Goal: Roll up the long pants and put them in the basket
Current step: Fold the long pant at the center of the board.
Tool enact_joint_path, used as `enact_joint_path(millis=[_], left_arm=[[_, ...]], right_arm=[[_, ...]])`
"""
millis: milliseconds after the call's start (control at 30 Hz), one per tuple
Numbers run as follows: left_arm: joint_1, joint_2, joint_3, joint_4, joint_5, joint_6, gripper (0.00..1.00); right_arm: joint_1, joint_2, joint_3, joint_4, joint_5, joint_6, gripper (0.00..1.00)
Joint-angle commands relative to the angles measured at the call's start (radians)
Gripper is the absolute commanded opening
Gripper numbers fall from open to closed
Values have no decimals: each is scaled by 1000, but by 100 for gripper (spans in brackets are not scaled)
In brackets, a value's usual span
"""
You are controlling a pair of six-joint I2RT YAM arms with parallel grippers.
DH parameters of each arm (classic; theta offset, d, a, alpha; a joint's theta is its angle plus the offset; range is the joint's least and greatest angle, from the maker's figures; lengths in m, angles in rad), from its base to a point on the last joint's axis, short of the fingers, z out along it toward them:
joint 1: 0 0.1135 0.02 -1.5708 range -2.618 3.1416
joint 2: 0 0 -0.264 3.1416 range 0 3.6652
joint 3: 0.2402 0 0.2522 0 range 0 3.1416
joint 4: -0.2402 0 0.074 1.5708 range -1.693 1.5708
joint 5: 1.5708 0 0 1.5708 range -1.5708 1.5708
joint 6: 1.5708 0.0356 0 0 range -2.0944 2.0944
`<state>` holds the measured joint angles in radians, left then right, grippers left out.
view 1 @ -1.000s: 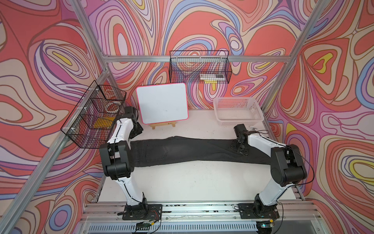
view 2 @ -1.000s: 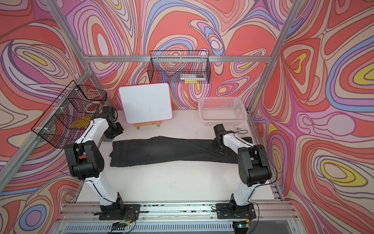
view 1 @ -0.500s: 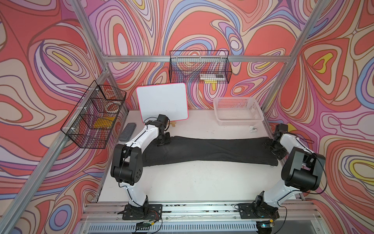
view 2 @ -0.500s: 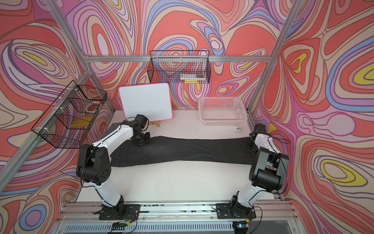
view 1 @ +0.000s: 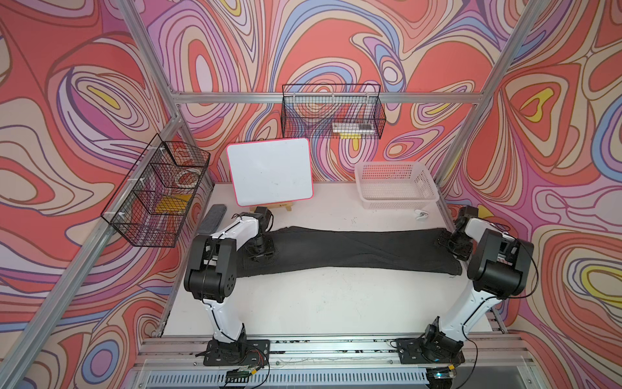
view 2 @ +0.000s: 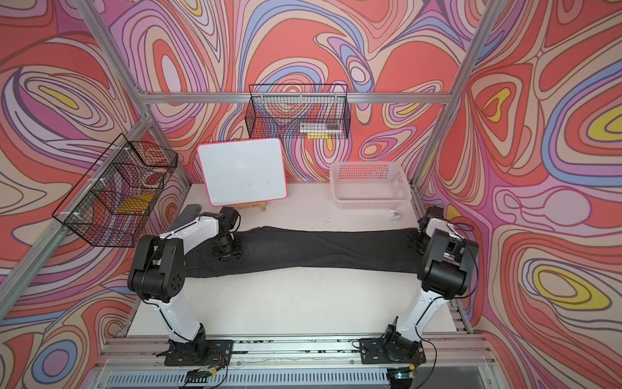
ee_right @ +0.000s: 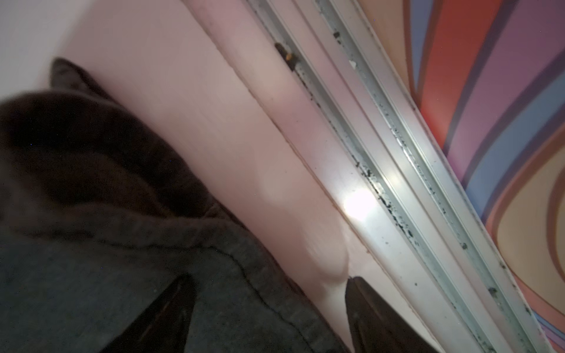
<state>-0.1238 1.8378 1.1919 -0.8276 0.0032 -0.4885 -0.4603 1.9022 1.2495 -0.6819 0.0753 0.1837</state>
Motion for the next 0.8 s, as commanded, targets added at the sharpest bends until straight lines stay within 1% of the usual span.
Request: enact_joint_path(millis=[0,67,133,200,233,267,300,333,433,567,633,700,767], left_arm=[[21,21,-9,16,-29,19,38],[27,28,0,18,-36,23,38],[30,36,9,17,-35,27,38],[33,47,17,18,-37,28,38],[35,50,20,18,-35,30,37],[36,53,24,19,-35,33,37],[35,55,25,22,-32,34,37],[35,59,30,22,-25,38,37],[28,70,45,14,-12,59,36],[-34,81,75,-21,-65,110,36],[-59,84,63,-14,-53,106,36],[-74,92,45,6,-32,92,36],[-89,107,37,17,-28,81,36]], right_arm=[[37,5,-39,25,-30,-22,69],[54,3,-62,36,-43,-9,62],[77,13,-77,38,-31,-6,55],[93,26,-86,33,-4,5,42],[97,29,-91,36,-6,13,34],[98,27,-95,39,-7,21,24],[98,24,-99,44,-15,28,13],[99,16,-102,51,-30,33,0],[103,-57,-86,32,-72,69,0],[154,-257,-11,-70,-93,134,0],[206,-367,33,-115,-101,167,0],[270,-439,67,-150,-104,198,0],[347,-482,91,-183,-95,217,0]])
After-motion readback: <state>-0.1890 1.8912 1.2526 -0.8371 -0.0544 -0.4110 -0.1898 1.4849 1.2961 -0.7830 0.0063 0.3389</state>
